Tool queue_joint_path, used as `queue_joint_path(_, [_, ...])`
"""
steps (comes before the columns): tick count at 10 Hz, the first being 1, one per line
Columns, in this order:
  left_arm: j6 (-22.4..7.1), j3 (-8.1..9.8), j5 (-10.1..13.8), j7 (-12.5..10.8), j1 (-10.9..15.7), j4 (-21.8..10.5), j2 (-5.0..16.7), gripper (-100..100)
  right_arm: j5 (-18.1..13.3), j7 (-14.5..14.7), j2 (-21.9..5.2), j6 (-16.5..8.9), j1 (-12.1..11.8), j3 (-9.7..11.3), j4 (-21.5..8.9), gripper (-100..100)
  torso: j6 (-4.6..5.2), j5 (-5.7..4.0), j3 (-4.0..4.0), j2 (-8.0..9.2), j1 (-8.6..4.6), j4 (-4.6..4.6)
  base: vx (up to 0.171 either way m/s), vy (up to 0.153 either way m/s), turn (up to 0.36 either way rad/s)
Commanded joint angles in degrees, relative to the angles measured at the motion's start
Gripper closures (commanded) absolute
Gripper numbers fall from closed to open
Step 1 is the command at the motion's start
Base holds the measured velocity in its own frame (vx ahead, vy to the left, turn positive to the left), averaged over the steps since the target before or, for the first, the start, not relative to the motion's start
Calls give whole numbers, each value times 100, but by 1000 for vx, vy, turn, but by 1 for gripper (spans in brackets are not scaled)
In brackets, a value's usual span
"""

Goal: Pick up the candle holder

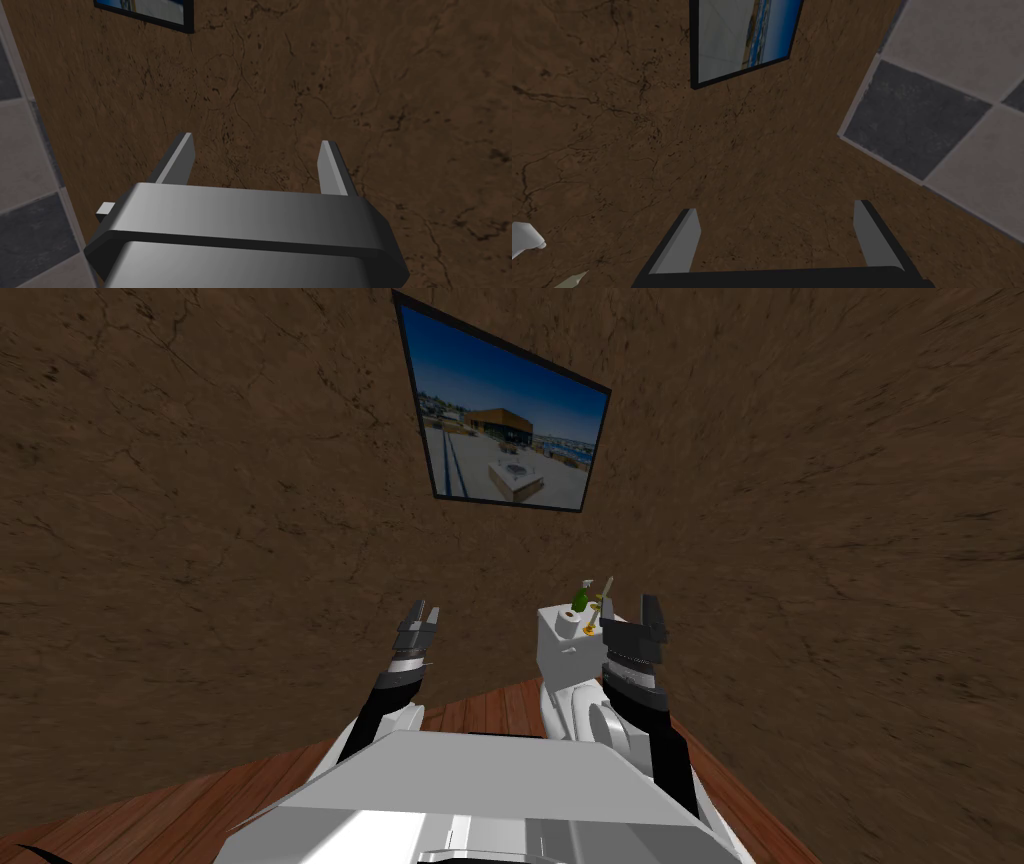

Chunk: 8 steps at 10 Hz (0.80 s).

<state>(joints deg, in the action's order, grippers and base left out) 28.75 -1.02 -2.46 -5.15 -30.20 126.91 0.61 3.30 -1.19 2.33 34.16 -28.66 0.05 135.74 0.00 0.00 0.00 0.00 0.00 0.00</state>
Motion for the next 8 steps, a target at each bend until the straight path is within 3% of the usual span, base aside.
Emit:
queue_joint_path(1, [0,0,0,0,0,0,0,0,-33,72,-215,1,12,-22,-51,-100,0,0,0,0,0,0,-6,-1,-4])
queue_joint_path(4, [0,0,0,0,0,0,0,0,-158,358,-682,8,58,-106,-252,-100,0,-1,4,8,-4,2,-24,-3,-6])
queue_joint_path(8, [0,0,0,0,0,0,0,0,-424,982,-1174,40,160,-295,-696,-100,0,-2,8,14,-6,3,-38,-9,-2])
